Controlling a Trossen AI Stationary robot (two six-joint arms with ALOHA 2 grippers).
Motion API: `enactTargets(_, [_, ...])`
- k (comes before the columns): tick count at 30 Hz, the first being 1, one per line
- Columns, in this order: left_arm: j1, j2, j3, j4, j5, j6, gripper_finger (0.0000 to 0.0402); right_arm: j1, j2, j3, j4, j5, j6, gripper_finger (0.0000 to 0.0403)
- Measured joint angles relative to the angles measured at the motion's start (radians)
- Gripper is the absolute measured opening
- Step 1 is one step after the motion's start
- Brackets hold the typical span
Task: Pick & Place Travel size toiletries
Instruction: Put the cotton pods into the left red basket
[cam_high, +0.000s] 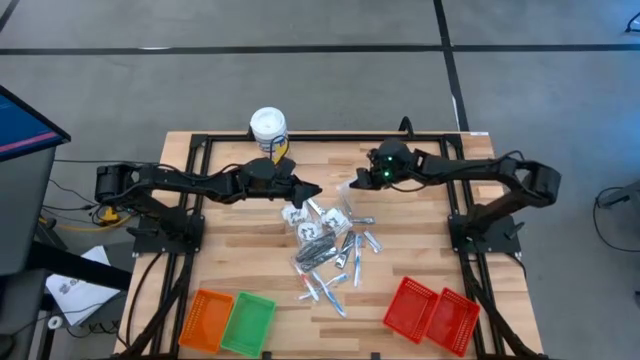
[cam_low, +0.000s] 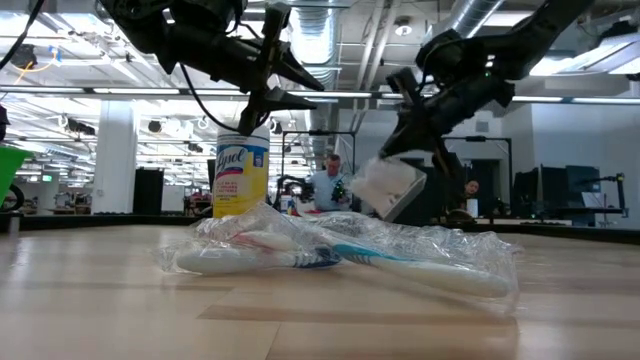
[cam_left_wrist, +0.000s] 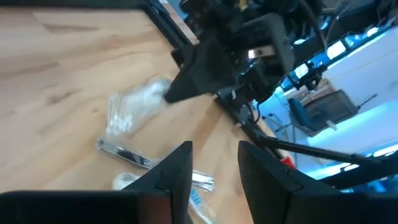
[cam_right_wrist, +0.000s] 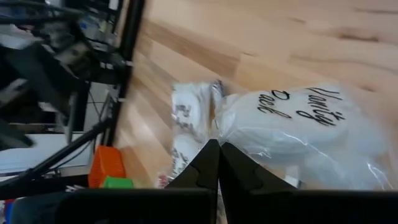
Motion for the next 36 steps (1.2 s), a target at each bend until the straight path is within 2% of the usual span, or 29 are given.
enactTargets(10, [0.051,0.000,0.000,0.002,0.100,-0.156,0.0123,0.000,-0.123,0.000,0.000,0.012,-0.027,0.0000])
enactTargets(24, [0.053,0.000,0.000,0.035,0.143,-0.241,0.0123,0.001,-0.236,0.001,0.000,0.041,-0.053,0.0000])
enactTargets(27, [0.047,0.000,0.000,0.051,0.120,-0.244,0.0123,0.001,-0.255,0.001,0.001,0.042,-0.069,0.0000])
enactTargets(31, [0.031,0.000,0.000,0.053,0.022,-0.244,0.0123,0.001,-0.291,0.001,0.001,0.043,-0.092,0.0000])
enactTargets(36, [-0.004,0.000,0.000,0.060,-0.045,-0.244,0.0123,0.003,-0.345,0.001,0.001,0.040,-0.106,0.0000])
